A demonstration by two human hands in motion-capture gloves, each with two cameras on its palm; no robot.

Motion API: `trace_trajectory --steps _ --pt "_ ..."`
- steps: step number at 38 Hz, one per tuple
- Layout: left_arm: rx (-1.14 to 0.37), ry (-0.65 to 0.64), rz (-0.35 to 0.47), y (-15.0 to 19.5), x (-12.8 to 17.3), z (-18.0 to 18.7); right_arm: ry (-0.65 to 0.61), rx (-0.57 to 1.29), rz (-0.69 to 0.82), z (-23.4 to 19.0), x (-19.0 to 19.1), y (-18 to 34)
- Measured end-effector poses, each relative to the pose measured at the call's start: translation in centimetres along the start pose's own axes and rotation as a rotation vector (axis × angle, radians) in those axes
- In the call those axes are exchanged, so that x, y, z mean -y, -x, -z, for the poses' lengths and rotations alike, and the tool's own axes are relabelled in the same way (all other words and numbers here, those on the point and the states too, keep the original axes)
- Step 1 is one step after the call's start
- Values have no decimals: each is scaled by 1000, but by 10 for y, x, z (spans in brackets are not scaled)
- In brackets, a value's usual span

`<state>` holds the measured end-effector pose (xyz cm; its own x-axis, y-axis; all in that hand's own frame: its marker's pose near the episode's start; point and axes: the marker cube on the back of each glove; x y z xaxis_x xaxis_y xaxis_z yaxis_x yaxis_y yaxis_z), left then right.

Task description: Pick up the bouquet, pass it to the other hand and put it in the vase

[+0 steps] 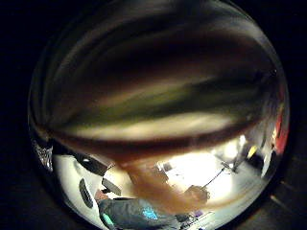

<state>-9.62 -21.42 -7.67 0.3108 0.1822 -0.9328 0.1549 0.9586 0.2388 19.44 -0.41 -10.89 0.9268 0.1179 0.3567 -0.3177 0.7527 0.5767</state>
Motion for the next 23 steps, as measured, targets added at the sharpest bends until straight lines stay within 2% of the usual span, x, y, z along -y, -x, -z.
trace_trajectory --steps 1,2,5,9,13,17,23 --pt "-13 3 66 4 -3 -2 -2 -1 2 0 0 0" --pt "-15 6 100 7 -6 -3 -2 0 3 0 -1 0" --pt "27 22 154 14 -14 -3 -3 6 3 0 -2 0" --pt "167 45 189 27 -25 2 -2 14 -1 3 -4 0" --pt "268 40 181 41 -38 16 1 15 -4 0 -4 0" --pt "234 -7 151 54 -51 38 11 8 0 -2 -4 4" --pt "208 -88 110 53 -79 65 18 21 24 -11 -4 16"
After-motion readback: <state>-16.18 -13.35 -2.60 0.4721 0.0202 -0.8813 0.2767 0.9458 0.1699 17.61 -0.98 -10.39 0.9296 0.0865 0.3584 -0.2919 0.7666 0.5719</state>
